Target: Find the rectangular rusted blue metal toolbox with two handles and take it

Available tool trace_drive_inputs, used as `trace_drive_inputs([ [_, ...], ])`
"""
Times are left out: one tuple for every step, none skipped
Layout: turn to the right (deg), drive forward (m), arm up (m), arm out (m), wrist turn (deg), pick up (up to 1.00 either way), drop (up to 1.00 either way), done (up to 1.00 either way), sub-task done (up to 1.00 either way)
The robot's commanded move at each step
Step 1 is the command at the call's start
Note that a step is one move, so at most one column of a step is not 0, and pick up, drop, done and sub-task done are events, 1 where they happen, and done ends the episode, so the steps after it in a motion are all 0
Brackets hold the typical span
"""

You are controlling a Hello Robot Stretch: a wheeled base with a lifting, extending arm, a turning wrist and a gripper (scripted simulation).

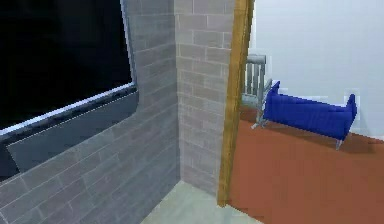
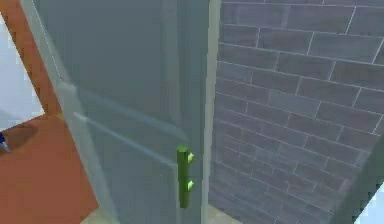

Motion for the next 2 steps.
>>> trace_drive_inputs([
  [33.0,0.00,0.00,0.00,0.0,0.00,0.00,0.00,0.00],
  [0.0,1.00,0.00,0.00,0.0,0.00,0.00,0.00,0.00],
])
